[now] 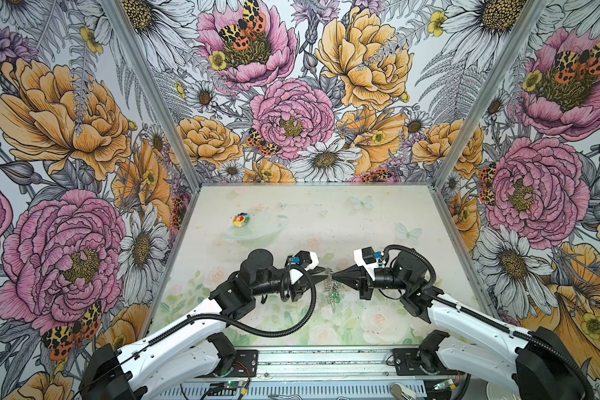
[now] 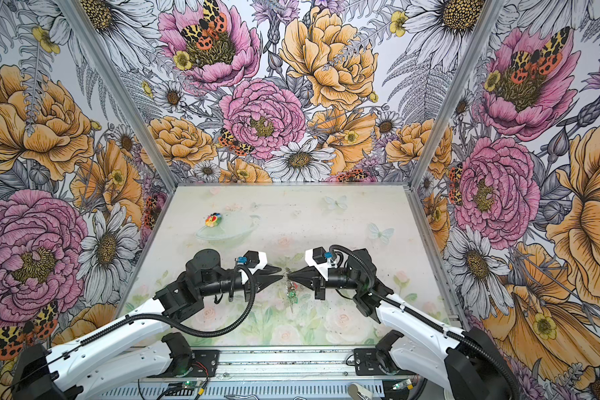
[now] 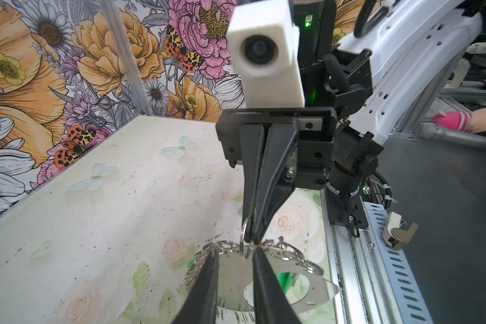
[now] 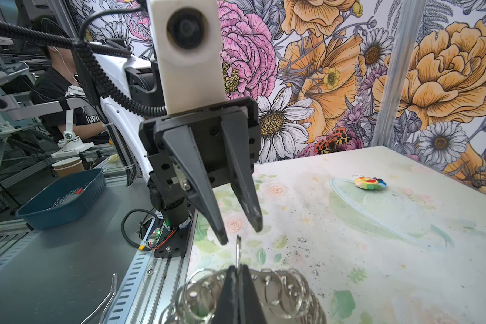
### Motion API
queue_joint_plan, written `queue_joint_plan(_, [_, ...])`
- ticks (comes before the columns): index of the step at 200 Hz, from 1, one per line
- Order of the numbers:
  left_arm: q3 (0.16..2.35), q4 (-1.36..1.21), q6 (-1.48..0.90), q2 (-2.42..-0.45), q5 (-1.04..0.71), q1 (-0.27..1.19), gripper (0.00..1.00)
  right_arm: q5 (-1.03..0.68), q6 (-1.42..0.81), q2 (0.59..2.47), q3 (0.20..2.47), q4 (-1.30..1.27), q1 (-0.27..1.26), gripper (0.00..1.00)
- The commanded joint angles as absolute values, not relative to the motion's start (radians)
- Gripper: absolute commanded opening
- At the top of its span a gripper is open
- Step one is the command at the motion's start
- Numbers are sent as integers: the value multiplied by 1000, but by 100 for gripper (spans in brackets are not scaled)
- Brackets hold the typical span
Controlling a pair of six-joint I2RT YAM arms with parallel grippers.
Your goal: Put the keys on the keyring
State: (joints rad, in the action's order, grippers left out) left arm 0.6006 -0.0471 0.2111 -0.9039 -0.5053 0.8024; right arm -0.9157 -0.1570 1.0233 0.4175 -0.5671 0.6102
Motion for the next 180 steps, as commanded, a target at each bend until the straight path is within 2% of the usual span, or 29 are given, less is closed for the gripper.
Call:
queue_joint_plan(1, [586,-97,195,-919,-586,795,23,-951,-179,1028,419,-638,618,0])
queue_joint_plan(48, [588,-98,199,-938,-596,795,24,-975,-200,1037,420,-669,622,0])
queue_joint_plan(80, [589,-104,196,-942,-604,793,14,-981,-206,1047,421,-681,626,0])
queue_joint_plan(131, [584,-106,186,-937,-608,791,4,-953,-197,1041,414,-683,626,0])
queue_joint_plan(180, [584,-113,183,-936,-574,792,1,-938,-192,1042,411,-679,625,0])
